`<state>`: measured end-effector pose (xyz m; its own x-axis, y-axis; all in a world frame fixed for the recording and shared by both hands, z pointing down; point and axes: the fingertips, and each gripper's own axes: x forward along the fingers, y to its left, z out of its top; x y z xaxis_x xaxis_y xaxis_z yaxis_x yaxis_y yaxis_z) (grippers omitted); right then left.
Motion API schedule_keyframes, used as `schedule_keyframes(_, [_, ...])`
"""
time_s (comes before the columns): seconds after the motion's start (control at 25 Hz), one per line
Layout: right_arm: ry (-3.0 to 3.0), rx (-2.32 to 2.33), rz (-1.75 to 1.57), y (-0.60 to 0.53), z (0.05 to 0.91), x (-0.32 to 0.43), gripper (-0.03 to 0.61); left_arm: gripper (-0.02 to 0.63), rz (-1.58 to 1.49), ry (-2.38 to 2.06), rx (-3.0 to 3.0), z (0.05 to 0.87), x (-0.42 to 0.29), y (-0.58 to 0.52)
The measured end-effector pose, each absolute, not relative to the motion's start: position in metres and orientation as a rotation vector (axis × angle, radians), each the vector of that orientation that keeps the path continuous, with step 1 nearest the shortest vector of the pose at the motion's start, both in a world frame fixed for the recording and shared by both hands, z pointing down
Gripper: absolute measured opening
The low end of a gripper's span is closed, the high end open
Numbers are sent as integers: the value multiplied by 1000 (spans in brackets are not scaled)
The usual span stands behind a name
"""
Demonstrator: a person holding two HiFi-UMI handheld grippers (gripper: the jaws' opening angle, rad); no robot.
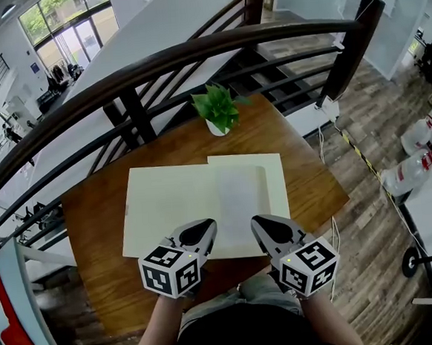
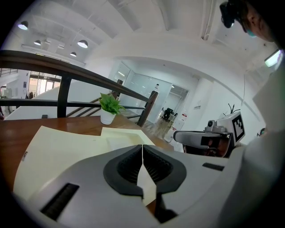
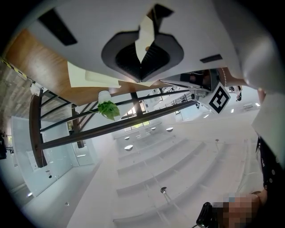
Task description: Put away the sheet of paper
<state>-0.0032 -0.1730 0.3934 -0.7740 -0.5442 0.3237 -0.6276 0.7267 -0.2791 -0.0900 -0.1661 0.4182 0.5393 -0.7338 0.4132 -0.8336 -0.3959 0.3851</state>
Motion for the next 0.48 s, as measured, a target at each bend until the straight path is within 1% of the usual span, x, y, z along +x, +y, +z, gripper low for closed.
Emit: schedule_keyframes(0.48, [-2710, 900, 572, -166, 396, -5, 26, 21, 238, -1228, 2206, 427, -83, -159])
